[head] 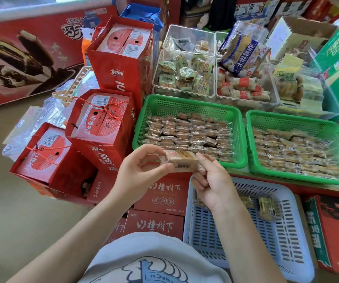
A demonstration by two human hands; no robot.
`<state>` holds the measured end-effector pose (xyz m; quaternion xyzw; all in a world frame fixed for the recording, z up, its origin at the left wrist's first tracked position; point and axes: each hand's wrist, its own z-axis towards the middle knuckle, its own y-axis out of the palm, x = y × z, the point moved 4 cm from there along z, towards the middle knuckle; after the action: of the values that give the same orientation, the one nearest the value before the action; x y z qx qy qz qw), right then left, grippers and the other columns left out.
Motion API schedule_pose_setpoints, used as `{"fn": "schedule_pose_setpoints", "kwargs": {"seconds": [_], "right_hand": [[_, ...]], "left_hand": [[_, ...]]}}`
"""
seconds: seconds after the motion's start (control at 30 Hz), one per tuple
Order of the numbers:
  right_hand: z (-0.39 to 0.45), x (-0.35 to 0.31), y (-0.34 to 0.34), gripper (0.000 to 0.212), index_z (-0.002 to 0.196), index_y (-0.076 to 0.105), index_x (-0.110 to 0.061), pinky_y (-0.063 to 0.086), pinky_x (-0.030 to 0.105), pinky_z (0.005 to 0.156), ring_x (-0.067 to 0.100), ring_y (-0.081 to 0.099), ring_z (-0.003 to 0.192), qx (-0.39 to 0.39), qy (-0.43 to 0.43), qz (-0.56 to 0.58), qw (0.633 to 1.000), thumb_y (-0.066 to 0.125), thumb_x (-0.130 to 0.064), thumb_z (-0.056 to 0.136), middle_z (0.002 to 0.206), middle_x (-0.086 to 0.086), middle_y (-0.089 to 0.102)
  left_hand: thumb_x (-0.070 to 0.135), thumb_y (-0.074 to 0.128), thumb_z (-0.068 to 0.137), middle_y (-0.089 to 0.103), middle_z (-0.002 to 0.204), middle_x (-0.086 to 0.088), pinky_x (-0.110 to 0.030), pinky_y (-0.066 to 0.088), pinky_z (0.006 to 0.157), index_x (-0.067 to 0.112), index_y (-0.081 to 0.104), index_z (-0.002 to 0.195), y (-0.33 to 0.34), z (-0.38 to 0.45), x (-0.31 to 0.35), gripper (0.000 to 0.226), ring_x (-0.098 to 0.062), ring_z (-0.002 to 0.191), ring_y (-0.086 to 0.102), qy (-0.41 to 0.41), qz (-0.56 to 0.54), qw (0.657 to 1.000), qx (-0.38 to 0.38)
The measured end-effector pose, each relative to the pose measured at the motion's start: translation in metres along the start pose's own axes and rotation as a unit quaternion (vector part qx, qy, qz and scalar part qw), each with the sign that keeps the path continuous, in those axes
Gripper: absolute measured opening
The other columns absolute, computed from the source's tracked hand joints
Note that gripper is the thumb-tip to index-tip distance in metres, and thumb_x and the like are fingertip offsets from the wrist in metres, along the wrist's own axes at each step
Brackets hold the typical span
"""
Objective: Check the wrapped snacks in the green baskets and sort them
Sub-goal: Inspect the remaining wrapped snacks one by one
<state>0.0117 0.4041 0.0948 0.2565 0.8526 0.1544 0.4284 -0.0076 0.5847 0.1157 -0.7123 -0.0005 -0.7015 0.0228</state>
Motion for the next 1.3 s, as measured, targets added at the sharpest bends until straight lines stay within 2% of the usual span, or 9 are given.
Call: {"fn": "schedule_pose_setpoints", "kwargs": {"seconds": [0.23, 0.43, 0.53, 0.63, 0.77, 0.87, 0.97, 1.13, 1.3], "right_hand": [[-0.012, -0.013, 0.007, 0.024, 0.097, 0.059, -0.016, 0.047, 0.028, 0.052, 0.015, 0.054, 0.057, -0.068, -0.165, -0.182, 0.967, 0.067, -0.036, 0.087, 0.072, 0.002, 0.058], [-0.008, -0.018, -0.002, 0.012, 0.086, 0.062, -0.006, 0.049, 0.027, 0.048, 0.016, 0.056, 0.054, -0.003, -0.185, -0.165, 0.969, 0.067, -0.015, 0.093, 0.072, 0.007, 0.065], [0.001, -0.012, -0.006, 0.014, 0.086, 0.060, -0.006, 0.048, 0.026, 0.047, 0.014, 0.054, 0.051, -0.002, -0.126, -0.114, 0.985, 0.063, -0.016, 0.096, 0.067, 0.005, 0.063], [0.011, 0.001, -0.007, 0.013, 0.084, 0.060, -0.011, 0.047, 0.023, 0.048, 0.011, 0.054, 0.052, -0.001, -0.039, -0.065, 0.997, 0.060, -0.014, 0.097, 0.063, 0.000, 0.062], [0.019, 0.017, -0.006, 0.010, 0.089, 0.059, -0.012, 0.053, 0.031, 0.076, 0.016, 0.066, 0.080, -0.025, 0.012, -0.062, 0.998, 0.060, -0.020, 0.095, 0.086, 0.004, 0.072], [0.018, 0.018, -0.001, 0.034, 0.114, 0.058, -0.003, 0.052, 0.042, 0.096, 0.025, 0.067, 0.112, -0.054, -0.006, -0.049, 0.997, 0.059, -0.030, 0.094, 0.118, 0.015, 0.071], [0.017, 0.012, 0.008, 0.045, 0.122, 0.055, -0.009, 0.056, 0.043, 0.090, 0.026, 0.070, 0.108, -0.092, -0.019, -0.042, 0.995, 0.061, -0.039, 0.089, 0.116, 0.012, 0.071], [0.020, 0.006, 0.021, 0.018, 0.108, 0.055, -0.010, 0.059, 0.030, 0.060, 0.018, 0.071, 0.078, -0.080, -0.068, -0.094, 0.990, 0.065, -0.015, 0.093, 0.094, 0.006, 0.074], [0.030, 0.006, 0.025, 0.008, 0.094, 0.058, -0.009, 0.060, 0.030, 0.062, 0.020, 0.071, 0.081, -0.075, -0.071, -0.088, 0.991, 0.059, -0.015, 0.097, 0.092, 0.007, 0.074]], "left_hand": [[0.021, 0.074, 0.078, 0.075, 0.103, -0.019, -0.033, 0.060, 0.085, 0.011, 0.065, 0.086, 0.002, 0.002, -0.009, 0.016, -0.028, 0.099, 0.072, -0.142, -0.179, 0.973, 0.023], [0.024, 0.088, 0.072, 0.073, 0.104, -0.012, -0.036, 0.058, 0.090, 0.009, 0.067, 0.093, 0.003, 0.004, -0.012, 0.033, -0.023, 0.100, 0.070, -0.190, -0.183, 0.960, -0.090], [0.022, 0.095, 0.066, 0.074, 0.097, -0.009, -0.039, 0.058, 0.087, 0.018, 0.074, 0.085, 0.001, 0.005, -0.008, 0.029, -0.024, 0.092, 0.069, -0.131, -0.090, 0.984, -0.083], [0.019, 0.086, 0.076, 0.069, 0.104, -0.002, -0.031, 0.058, 0.083, 0.020, 0.074, 0.080, 0.003, 0.006, 0.005, 0.013, -0.014, 0.098, 0.067, 0.009, 0.053, 0.998, -0.035], [0.008, 0.081, 0.082, 0.070, 0.104, 0.000, -0.028, 0.058, 0.086, 0.015, 0.074, 0.085, 0.010, 0.005, 0.014, 0.010, -0.020, 0.103, 0.067, 0.095, 0.109, 0.989, -0.039], [0.008, 0.078, 0.086, 0.075, 0.097, -0.008, -0.039, 0.060, 0.085, 0.009, 0.073, 0.089, -0.001, 0.011, 0.006, 0.006, -0.023, 0.093, 0.072, -0.008, 0.012, 1.000, 0.019], [0.012, 0.066, 0.095, 0.074, 0.093, -0.013, -0.042, 0.061, 0.087, 0.006, 0.064, 0.092, -0.008, 0.018, -0.011, 0.007, -0.024, 0.089, 0.073, -0.161, -0.160, 0.972, 0.065], [0.013, 0.055, 0.102, 0.077, 0.093, -0.013, -0.031, 0.062, 0.071, -0.001, 0.058, 0.107, -0.008, 0.028, -0.032, 0.015, -0.019, 0.083, 0.075, -0.267, -0.259, 0.924, 0.090], [0.013, 0.054, 0.103, 0.076, 0.093, -0.012, -0.030, 0.062, 0.069, -0.002, 0.057, 0.114, -0.010, 0.037, -0.042, 0.018, -0.015, 0.078, 0.074, -0.295, -0.290, 0.907, 0.085]]}}
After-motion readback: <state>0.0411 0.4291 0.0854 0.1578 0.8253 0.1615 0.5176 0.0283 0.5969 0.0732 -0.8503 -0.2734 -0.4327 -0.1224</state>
